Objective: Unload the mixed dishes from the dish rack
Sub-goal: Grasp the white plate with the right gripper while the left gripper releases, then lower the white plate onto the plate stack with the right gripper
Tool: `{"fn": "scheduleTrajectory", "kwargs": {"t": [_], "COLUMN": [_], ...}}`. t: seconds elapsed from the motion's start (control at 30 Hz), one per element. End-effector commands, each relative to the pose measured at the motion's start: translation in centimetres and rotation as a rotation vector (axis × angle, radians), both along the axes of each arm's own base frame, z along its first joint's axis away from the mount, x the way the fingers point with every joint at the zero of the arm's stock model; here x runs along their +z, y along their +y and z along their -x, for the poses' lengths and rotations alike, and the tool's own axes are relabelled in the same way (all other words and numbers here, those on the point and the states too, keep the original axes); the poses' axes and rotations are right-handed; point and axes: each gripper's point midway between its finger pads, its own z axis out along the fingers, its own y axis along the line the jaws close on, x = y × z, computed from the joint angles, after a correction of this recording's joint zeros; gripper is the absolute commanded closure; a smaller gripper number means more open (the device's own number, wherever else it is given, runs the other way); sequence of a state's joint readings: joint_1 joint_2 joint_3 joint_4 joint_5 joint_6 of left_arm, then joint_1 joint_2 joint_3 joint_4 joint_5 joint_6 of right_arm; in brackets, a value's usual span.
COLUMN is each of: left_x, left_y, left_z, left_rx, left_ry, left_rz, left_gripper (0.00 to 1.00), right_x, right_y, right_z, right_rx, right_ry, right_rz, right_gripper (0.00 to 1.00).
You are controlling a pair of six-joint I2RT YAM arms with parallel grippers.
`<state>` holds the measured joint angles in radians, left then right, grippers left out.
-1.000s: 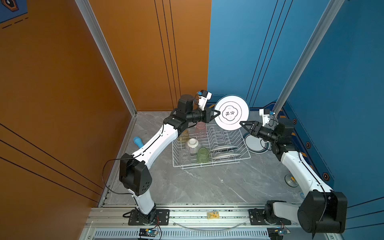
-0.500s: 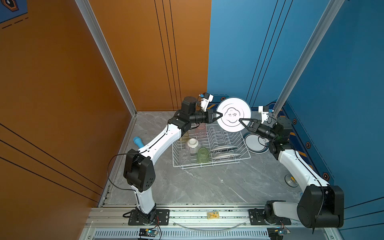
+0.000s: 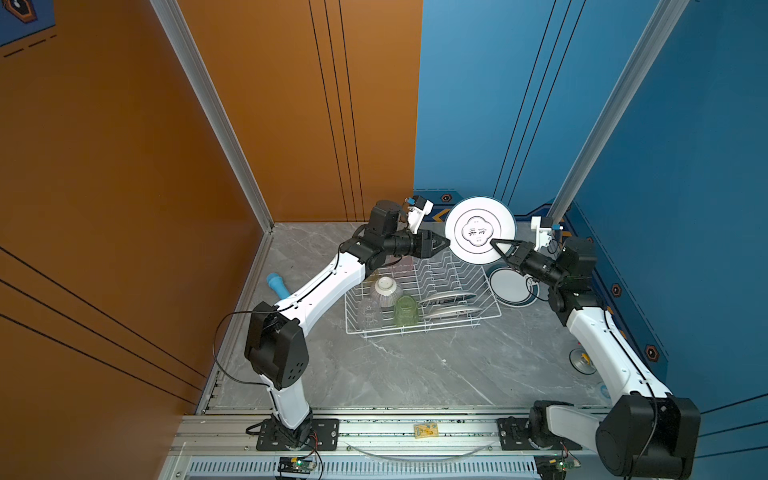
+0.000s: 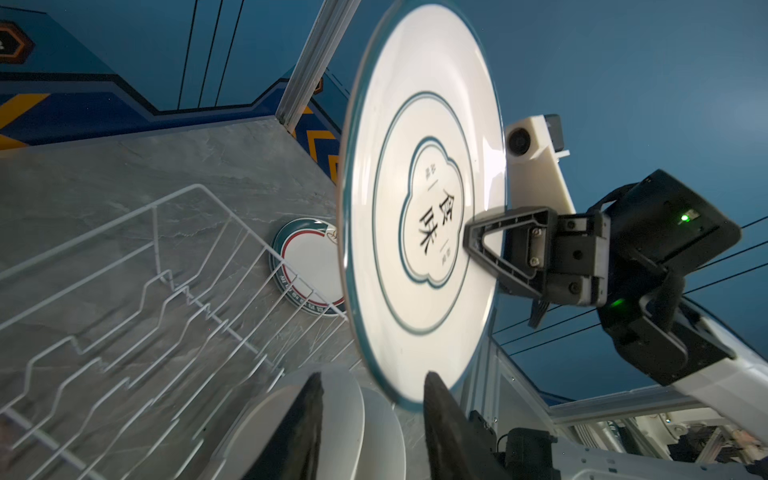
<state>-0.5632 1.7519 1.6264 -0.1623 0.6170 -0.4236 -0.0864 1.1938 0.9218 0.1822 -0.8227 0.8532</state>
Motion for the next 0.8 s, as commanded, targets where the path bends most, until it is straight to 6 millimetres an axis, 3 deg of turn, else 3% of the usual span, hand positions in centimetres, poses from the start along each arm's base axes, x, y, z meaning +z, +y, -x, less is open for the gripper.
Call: {"fn": "scheduleTrajectory", "kwargs": {"t": [0.0,0.17,0.33,0.57,0.77], "left_x": [-0.4,-1.7,-2.8,-3.2,-3.1], "left_y": [2.9,4.9,6.0,5.7,5.0], "left_z": [1.1,2.8,3.9,4.4,4.2], "left_rx": [0.061,0.104,0.105,0.096,0.069], "left_ry": [-0.082,-0.175,-0.229,-0.235,-0.266], "left_rz": [-0.167,-0.372,-0.524,-0.552,-0.605], "left_gripper": [0.59,0.57,0.56,0.55,0.54], "right_x": [-1.1,-6.2,-11.6,-16.7,-19.5], "right_y": [-4.2,-10.7,-14.5,-16.3,-16.6], "right_z": [-0.4,-0.5,-0.7,-1.3,-1.8], "right_rx": [-0.163,-0.356,-0.451,-0.480,-0.471], "right_ry": [0.070,0.242,0.388,0.520,0.583], "right_rz": [0.041,0.071,0.082,0.099,0.094], "right_gripper": [1.00,1.00,1.00,1.00,1.00]}}
